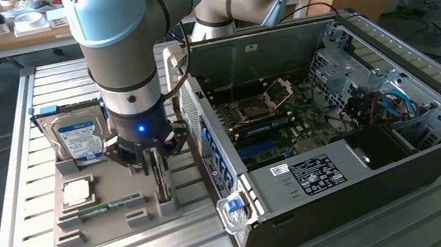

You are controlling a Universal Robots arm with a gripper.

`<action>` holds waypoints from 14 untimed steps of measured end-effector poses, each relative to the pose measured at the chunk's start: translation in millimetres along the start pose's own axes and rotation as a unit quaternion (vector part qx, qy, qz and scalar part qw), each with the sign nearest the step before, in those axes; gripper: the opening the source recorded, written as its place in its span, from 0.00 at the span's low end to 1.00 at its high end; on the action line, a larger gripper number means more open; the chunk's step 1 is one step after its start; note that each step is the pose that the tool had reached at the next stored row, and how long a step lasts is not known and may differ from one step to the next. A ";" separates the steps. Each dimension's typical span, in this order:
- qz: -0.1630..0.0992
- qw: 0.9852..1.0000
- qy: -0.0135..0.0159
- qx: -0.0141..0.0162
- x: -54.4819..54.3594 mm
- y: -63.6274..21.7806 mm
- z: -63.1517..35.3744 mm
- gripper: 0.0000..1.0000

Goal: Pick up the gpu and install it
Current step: 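Pick up the gpu and move the gpu toward the slot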

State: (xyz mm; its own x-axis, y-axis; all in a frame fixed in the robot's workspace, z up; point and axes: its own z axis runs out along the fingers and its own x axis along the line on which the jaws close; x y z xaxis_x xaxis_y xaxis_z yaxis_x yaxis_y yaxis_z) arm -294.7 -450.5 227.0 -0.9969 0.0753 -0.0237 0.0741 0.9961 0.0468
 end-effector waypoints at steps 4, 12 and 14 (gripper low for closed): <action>0.000 1.000 0.000 0.000 0.0 0.0 0.0 0.41; 0.000 1.000 0.000 0.000 -1.3 0.2 0.0 0.41; 0.000 1.000 0.000 0.000 -1.3 0.2 0.0 0.41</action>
State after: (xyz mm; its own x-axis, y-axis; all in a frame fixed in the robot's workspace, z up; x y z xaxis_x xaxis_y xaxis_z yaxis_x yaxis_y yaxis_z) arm -293.4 -450.5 227.0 -0.9969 0.0753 -0.0233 0.0742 0.9961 0.0467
